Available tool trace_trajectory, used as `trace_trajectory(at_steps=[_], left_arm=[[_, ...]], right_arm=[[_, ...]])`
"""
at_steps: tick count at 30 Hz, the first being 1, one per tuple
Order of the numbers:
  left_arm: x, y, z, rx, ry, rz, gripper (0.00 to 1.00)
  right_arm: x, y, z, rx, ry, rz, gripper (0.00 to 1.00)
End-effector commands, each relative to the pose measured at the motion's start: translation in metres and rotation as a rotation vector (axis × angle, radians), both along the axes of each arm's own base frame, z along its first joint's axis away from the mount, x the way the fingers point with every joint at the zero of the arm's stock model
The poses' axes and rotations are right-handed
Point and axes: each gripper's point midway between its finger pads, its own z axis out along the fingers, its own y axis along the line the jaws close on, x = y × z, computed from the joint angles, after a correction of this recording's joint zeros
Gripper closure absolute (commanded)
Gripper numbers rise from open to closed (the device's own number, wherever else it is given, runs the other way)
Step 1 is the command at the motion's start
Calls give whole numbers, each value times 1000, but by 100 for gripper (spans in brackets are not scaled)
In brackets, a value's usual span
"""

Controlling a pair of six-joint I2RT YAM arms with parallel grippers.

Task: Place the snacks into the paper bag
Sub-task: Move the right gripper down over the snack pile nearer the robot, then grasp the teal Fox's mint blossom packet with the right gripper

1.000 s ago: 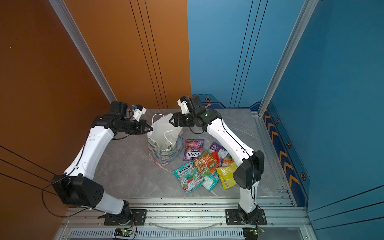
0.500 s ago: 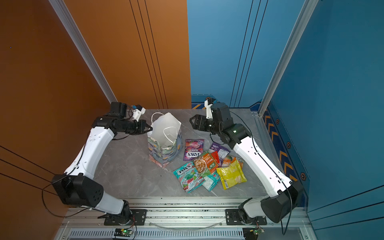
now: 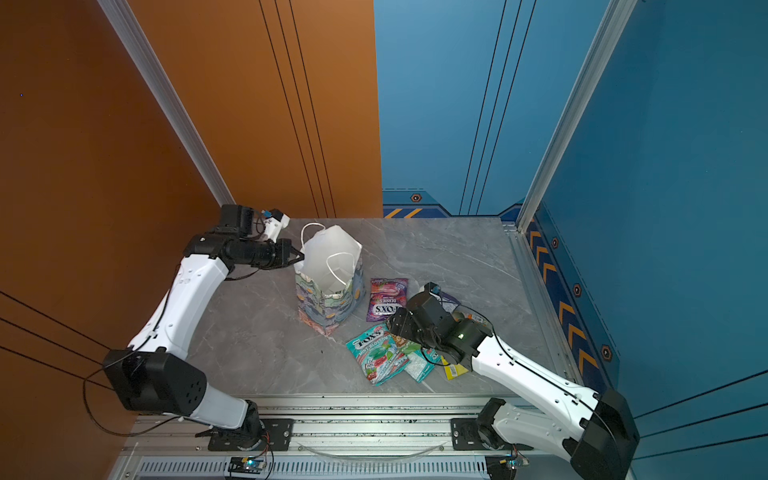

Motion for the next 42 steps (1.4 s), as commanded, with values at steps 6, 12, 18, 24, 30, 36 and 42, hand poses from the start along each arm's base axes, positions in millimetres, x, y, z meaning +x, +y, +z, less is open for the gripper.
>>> trace_trajectory(at_steps=[6,12,18,24,30,36,42], left_arm=[[-2,5,4,11,-25,16,100],[-3,8,3,20,-29,23,100],[-4,10,3,12,-26,28,100],[-5,10,3,8,-25,27,100],[-4,8,3,-5,-24,20,100],[-4,7,3,-6,-25,19,100],[-5,6,3,-12,-22,16,100]], right_arm=[[-45,14,-52,134,165,-106,25],[-70,32,-80,183,231,-93,28],[-75,30,-100,241,264,-130,34],[-74,26,-109,291,254,-158,37],[-68,34,-107,348,228,-142,42],[-63,41,-110,362,224,-132,46],[-55,47,-111,384,211,-127,60]])
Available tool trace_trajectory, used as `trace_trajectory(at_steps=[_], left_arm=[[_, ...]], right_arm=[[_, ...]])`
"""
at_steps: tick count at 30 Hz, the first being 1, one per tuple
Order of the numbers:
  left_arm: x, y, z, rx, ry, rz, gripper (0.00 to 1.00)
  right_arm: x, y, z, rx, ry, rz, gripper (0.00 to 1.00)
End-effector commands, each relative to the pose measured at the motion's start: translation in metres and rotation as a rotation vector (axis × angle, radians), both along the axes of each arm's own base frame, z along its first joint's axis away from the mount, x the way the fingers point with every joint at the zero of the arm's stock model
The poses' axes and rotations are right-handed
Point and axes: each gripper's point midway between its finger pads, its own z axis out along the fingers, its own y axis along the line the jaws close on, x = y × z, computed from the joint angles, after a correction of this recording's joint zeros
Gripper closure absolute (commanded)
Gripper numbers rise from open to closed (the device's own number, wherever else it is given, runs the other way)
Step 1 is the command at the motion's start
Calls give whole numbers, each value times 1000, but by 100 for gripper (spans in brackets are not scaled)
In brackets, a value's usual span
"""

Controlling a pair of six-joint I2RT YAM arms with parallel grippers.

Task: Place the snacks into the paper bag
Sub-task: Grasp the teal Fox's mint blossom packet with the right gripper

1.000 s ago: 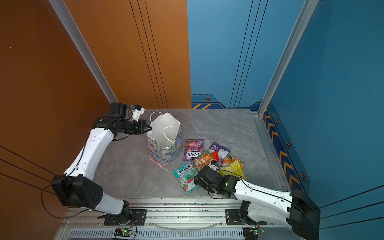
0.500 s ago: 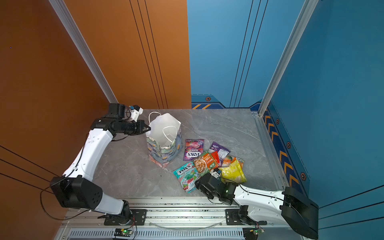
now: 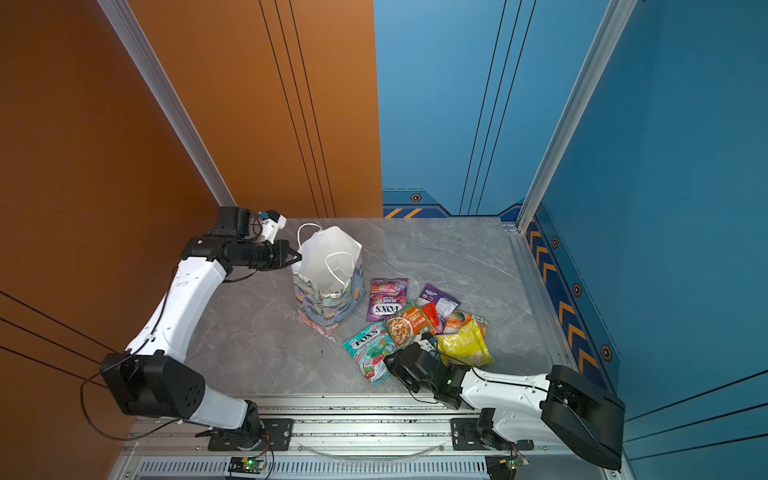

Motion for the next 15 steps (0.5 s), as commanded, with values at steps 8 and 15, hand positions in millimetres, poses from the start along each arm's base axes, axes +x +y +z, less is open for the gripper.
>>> trace_trajectory(at_steps=[8,15], left_arm=[[-5,-2,3,-14,-10,-6,100],[-6,-2,2,-13,-7,-5,100]], right_arm=[[12,15,8,8,-50,47,100],[22,39,50,-87,-145,180,100]])
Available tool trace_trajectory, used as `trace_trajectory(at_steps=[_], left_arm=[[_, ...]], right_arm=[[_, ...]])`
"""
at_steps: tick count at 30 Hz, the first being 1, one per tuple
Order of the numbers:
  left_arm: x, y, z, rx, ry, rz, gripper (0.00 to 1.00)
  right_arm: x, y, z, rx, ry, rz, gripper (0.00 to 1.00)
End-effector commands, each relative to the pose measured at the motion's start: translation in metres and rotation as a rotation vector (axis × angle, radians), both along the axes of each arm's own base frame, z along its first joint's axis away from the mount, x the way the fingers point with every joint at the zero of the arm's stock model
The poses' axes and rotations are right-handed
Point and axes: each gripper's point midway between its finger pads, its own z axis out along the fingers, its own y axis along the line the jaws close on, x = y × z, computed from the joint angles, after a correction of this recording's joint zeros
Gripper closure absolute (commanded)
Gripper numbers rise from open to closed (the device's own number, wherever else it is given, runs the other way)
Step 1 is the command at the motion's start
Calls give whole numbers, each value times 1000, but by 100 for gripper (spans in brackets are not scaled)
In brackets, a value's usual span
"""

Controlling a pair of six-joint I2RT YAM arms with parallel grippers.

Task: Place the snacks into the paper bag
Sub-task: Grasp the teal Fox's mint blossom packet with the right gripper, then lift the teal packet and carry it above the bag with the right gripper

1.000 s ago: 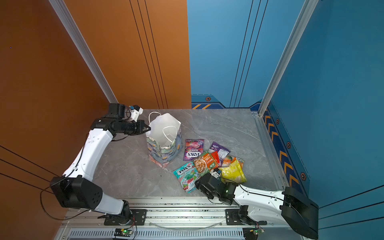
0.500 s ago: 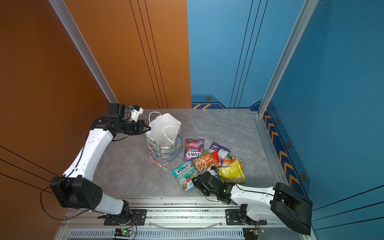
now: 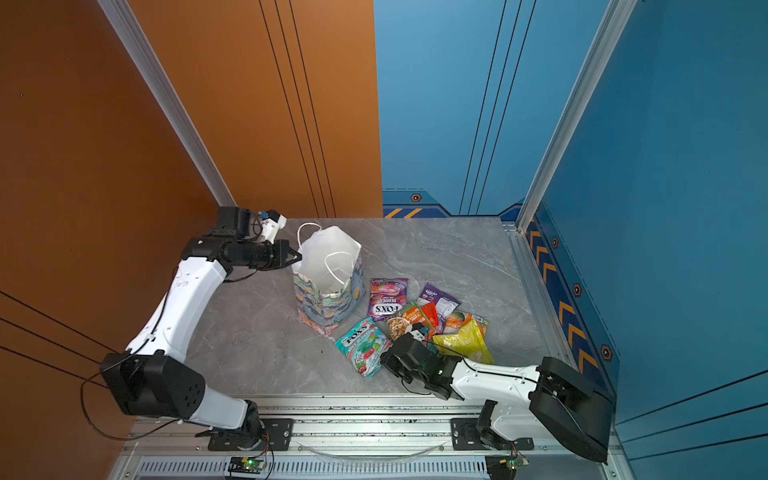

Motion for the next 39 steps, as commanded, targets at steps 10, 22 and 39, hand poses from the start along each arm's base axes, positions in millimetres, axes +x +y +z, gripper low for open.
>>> trace_trajectory(at_steps=[10,22,39], left_arm=[[-7,-2,2,-13,-1,-2,100],[-6,-2,1,-13,1,0,100],[-7,1,0,-6,2,13,100]], right_arm=[[26,29,79,-191,-201,235,100],[50,26,115,-245,-269,271,100],[101,-13,199,-323,-428,242,100]])
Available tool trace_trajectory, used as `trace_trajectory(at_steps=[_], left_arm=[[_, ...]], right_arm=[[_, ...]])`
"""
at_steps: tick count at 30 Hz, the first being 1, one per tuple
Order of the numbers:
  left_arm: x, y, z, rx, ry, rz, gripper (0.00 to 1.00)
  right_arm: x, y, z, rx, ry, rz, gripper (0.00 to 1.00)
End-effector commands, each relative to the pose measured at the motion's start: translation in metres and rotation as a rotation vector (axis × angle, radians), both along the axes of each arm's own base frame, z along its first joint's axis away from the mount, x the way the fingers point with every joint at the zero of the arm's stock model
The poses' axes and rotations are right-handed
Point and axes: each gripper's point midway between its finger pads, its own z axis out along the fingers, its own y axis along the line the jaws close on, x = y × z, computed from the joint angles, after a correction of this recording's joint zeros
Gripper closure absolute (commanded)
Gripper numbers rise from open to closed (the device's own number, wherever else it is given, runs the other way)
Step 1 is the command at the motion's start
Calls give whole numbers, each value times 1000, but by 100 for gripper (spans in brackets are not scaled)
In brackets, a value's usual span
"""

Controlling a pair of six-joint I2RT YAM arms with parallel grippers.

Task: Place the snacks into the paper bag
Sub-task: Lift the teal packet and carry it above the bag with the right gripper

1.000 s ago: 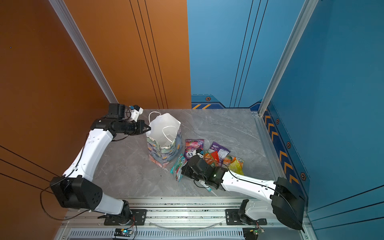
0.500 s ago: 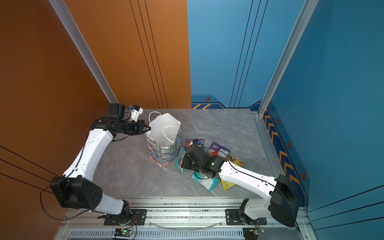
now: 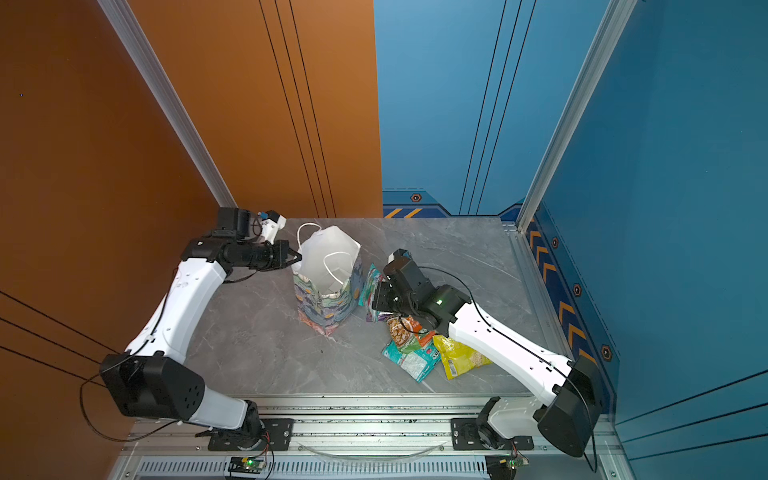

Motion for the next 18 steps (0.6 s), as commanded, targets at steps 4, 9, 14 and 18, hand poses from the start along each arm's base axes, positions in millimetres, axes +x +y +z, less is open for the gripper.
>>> trace_trajectory(at_steps=[4,9,14,18], left_arm=[[-4,-1,2,-10,3,1,100],[-4,-2,1,-14,8,-1,100],[-5,-2,0,-14,9,-2,100],[-6,-3,0,-16,10,-4,100]], right_arm=[[20,-14,46,-37,-102,41,100],[43,-21,70,-47,-155,30,100],[63,-18,94,-50,-212,40,100],[77,-12,123,-38,-281,57,100]])
